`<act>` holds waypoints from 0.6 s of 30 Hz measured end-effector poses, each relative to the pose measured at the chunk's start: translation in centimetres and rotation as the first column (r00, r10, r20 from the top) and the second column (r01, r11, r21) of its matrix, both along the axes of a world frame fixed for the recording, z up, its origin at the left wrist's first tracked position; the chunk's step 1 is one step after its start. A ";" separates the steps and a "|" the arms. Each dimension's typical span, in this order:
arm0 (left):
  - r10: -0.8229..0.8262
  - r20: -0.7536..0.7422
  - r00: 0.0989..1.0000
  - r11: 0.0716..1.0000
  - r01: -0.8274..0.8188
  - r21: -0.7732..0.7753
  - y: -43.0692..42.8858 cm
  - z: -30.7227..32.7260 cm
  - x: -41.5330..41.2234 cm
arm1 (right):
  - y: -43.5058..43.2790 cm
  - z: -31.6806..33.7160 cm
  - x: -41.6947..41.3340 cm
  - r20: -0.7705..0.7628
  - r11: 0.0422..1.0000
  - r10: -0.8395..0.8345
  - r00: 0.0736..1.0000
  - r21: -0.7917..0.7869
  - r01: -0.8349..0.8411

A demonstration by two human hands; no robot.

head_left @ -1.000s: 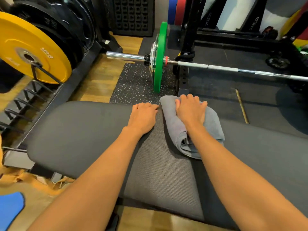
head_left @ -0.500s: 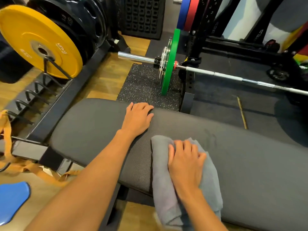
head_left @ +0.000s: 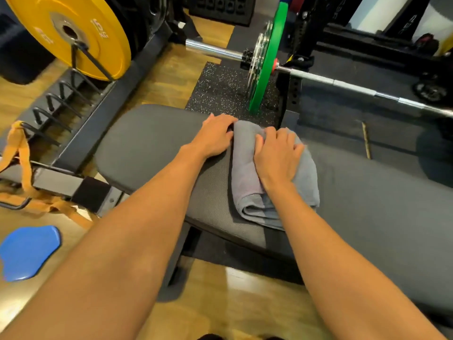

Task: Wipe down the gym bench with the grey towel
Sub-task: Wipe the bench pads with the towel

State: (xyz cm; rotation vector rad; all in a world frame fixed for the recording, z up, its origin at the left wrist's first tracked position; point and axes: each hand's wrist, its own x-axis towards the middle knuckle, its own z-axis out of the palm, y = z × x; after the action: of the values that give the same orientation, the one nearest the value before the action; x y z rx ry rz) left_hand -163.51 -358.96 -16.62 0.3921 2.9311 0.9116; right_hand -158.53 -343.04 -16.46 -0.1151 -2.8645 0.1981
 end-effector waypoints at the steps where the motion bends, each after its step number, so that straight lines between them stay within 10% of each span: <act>1: 0.008 0.029 1.000 1.000 -0.008 0.000 -0.5 0.3 0.3 | -0.5 0.2 2.3 0.020 1.000 -0.003 1.000 -0.003 0.003; 8: 0.142 -0.062 0.988 0.958 -0.153 -0.242 -5.6 -0.1 2.4 | -4.0 0.1 12.3 -0.003 0.994 0.086 0.996 0.066 -0.086; 18: 0.298 -0.225 0.928 0.944 -0.321 -0.074 -8.4 -2.1 0.3 | -9.5 -0.6 -10.6 0.060 0.999 0.035 0.998 0.006 -0.035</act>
State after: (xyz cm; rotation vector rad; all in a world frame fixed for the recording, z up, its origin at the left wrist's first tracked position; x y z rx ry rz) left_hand -163.22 -367.40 -18.75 0.0151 3.2865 0.7724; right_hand -169.09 -352.55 -17.05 -0.0708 -2.9282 0.1943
